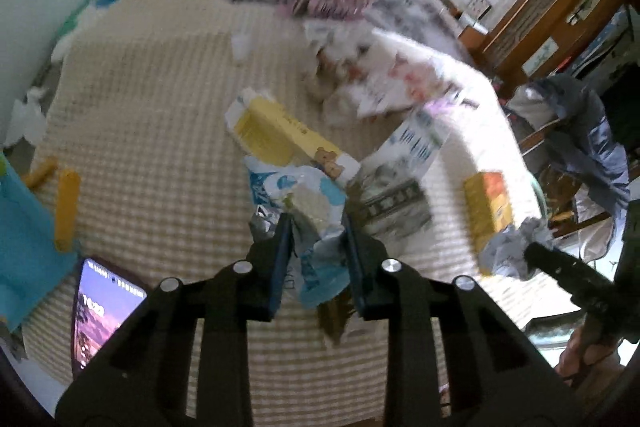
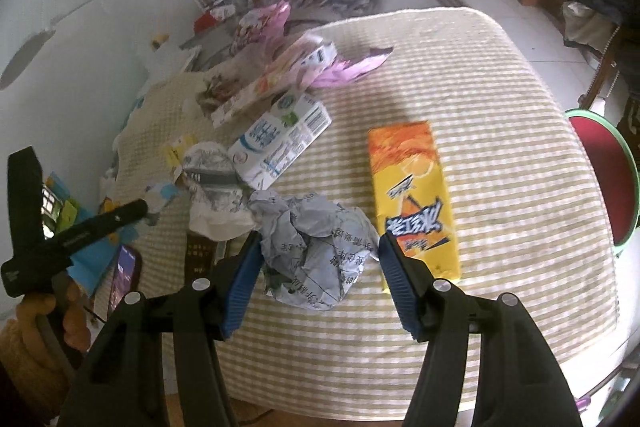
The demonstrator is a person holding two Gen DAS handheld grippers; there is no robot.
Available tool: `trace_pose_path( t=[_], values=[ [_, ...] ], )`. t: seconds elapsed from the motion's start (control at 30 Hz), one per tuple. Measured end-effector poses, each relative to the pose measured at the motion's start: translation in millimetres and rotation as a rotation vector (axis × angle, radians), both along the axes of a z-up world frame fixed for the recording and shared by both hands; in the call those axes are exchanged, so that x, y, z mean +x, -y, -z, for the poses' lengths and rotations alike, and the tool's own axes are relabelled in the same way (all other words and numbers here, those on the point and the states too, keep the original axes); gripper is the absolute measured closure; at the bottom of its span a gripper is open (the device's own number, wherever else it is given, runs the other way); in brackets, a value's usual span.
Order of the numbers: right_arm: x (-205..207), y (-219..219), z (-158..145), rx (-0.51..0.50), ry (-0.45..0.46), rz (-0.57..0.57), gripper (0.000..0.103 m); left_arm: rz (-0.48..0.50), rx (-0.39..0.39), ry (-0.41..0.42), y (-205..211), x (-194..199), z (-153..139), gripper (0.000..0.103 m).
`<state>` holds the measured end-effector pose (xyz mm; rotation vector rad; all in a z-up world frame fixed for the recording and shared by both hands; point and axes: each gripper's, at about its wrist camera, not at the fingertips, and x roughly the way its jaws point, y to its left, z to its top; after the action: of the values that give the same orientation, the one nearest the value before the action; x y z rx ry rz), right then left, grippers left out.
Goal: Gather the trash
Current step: 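Carry both items over the red bin and open both tools to drop them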
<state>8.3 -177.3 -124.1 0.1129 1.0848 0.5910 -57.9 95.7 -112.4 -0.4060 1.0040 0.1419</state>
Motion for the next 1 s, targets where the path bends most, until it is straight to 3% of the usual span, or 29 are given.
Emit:
trace_pose_path(
  t=[0.23,0.5,1.0],
  values=[
    [12,16,-23,0.046,0.053,0.054,0.045,0.053,0.033,0.107,29,20,-34,0.078],
    [30,41,-34,0.067,0.080,0.115,0.045,0.121,0.016,0.206,73,53,-62,0.078],
    [79,106,-41,0.092,0.091,0.188,0.045,0.183,0.015,0.230,140,102,-72,0.078]
  ],
)
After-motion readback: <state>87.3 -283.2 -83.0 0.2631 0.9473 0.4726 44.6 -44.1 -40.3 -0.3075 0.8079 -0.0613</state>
